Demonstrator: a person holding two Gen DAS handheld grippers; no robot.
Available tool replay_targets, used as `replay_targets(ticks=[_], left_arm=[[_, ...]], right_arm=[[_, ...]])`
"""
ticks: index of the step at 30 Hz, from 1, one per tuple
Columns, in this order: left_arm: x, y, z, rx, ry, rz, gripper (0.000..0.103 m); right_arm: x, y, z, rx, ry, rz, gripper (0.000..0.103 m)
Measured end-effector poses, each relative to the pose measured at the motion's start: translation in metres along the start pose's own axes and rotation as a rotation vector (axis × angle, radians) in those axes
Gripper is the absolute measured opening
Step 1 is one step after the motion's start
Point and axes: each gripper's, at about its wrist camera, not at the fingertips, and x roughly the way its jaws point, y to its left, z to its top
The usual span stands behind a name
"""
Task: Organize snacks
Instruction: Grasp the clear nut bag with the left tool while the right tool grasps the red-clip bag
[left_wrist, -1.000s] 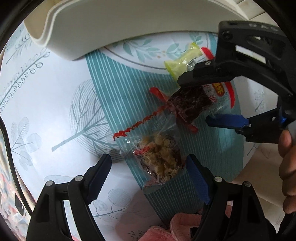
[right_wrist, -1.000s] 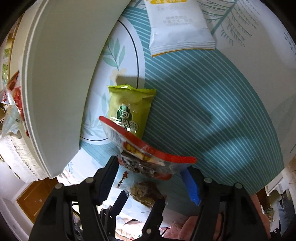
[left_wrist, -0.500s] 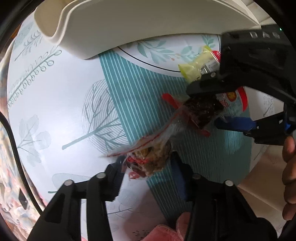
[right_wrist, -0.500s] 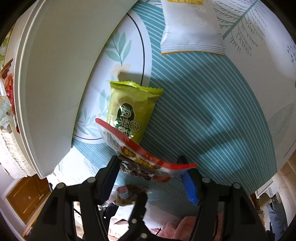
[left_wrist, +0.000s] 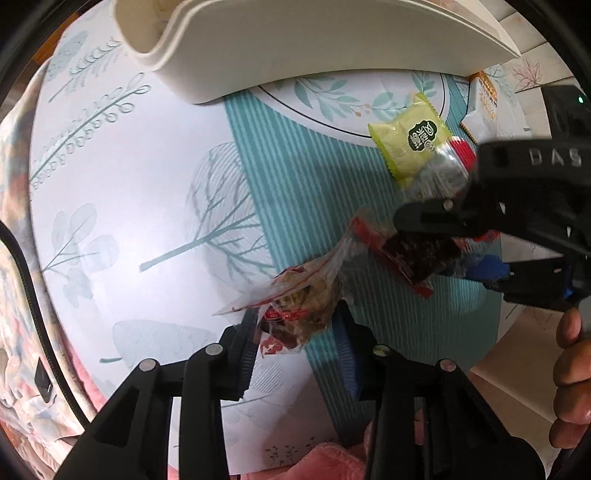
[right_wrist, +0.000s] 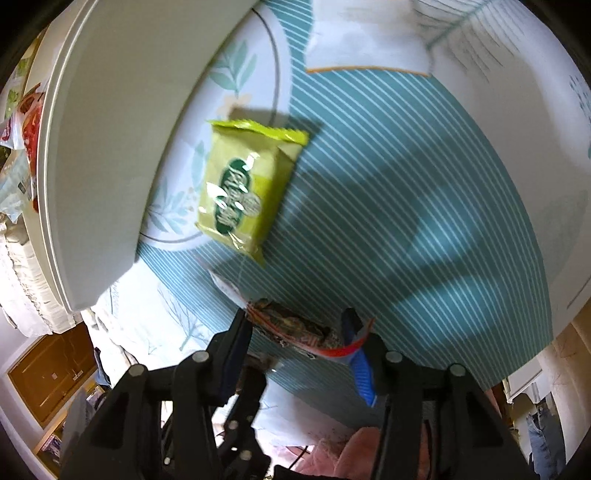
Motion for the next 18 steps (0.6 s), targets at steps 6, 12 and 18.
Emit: replay_targets(ticks=[6,12,18], left_arm=[[-0.001,-0.001,-0.028,-0.028,-0.015,0.011,0.036],[-0.002,-0.001,-0.037,-0.044,-0.036,0.01,0.036],[-0.021,0.002,-0.058,-0.049,-0.058,0.016,0.035]], right_arm=[[0.002,-0.016,-0.024,-0.008,0.0,-0.014,0.05],[0.001,-0.02,-0.048,-0.037,-0.022,-0.038,0.05],[-0.007,-0.024,-0.076,-0.099,-0.077,-0.058,0.05]])
